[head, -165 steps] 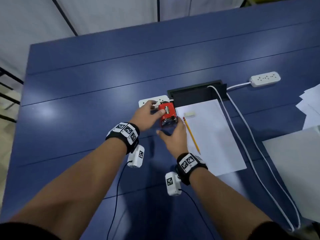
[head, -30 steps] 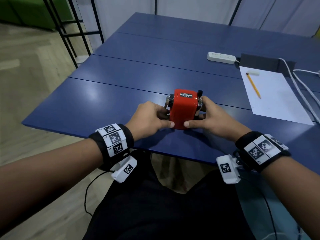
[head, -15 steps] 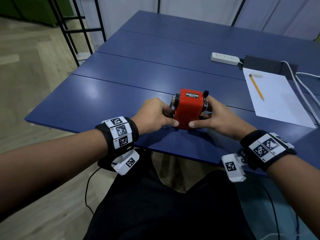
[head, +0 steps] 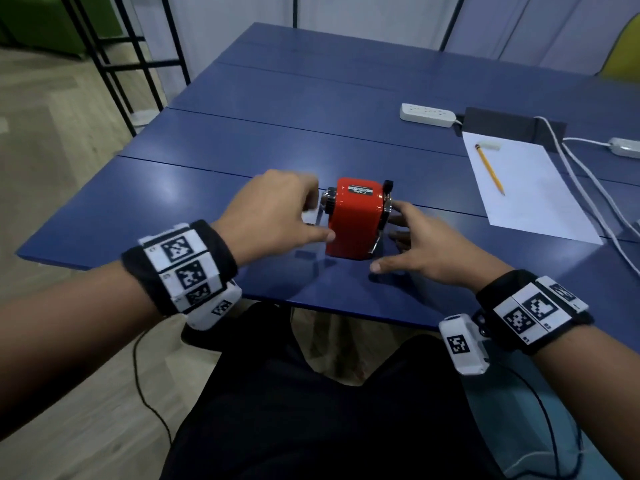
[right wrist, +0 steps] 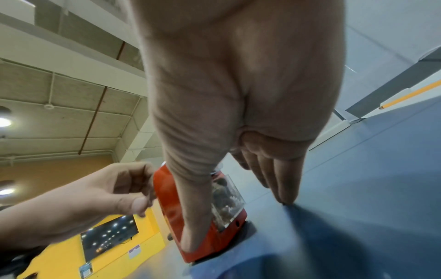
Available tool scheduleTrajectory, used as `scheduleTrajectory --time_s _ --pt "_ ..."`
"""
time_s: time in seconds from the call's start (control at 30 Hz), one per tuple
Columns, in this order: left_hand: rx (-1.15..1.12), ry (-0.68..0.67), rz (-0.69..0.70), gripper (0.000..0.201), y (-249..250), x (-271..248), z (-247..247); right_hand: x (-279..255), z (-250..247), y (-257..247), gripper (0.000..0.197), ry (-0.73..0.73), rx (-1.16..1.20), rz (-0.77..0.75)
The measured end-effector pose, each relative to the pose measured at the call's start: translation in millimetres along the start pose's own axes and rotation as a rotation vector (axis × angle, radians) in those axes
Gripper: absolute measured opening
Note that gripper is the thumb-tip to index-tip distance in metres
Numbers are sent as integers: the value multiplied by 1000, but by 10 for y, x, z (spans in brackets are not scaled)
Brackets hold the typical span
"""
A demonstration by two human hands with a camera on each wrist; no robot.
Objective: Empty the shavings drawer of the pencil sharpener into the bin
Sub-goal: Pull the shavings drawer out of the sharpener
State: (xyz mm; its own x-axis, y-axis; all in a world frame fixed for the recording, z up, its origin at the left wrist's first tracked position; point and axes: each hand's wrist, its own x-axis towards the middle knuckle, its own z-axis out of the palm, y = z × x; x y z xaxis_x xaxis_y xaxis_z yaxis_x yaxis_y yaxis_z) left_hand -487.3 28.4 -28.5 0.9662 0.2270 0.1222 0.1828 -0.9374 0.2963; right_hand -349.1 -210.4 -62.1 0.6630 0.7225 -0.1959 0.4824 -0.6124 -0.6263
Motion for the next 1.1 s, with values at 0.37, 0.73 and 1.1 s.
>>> scheduleTrajectory --time_s 0.37,0.73,1.1 --pt "316 -411 290 90 489 673 -175 -224 57 -48 117 37 -189 47" --pt "393 -500 490 90 454 999 -250 -228 322 -95 108 144 -62 51" --pt "370 -566 442 94 439 999 -174 -59 565 -348 69 443 22 145"
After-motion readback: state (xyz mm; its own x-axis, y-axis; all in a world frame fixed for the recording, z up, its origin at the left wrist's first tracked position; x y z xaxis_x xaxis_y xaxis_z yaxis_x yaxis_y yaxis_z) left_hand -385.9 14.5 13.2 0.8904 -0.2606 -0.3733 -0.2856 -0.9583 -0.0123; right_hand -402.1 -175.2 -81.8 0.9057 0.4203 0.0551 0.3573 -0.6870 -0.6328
